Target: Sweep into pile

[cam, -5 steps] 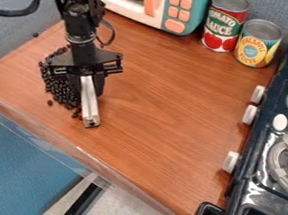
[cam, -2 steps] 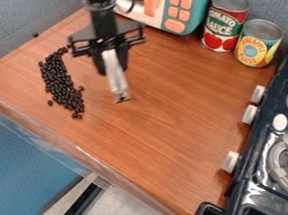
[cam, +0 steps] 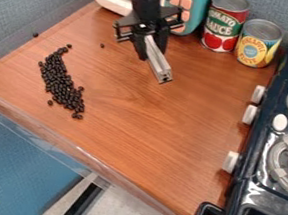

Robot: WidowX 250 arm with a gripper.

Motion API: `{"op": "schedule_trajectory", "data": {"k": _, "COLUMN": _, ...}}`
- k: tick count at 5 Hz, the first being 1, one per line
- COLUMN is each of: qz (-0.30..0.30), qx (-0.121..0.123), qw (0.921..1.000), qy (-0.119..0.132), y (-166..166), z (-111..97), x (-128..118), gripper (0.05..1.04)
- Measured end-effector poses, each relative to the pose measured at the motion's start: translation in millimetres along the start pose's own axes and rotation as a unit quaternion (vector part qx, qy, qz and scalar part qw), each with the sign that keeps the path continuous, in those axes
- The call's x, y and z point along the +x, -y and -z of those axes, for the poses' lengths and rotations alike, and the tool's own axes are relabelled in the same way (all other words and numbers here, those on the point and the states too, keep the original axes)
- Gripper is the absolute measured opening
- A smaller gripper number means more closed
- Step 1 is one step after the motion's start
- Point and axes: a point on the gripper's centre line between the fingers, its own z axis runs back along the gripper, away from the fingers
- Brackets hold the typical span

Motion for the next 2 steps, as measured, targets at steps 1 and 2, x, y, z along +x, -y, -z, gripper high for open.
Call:
{"op": "schedule_trajectory", "data": {"k": 1, "qz": -0.009, "qx": 0.015, "qw": 0.9998, "qy": 0.014, "y": 5.8, "z": 26.4, "x": 19.7, "gripper": 0.380}}
{"op": "schedule_trajectory", "data": {"k": 2, "qz": -0.013, "qx": 0.019, "qw": 0.9992, "qy": 0.032, "y": 13.6, "z": 34.8, "x": 35.8, "gripper": 0.380}}
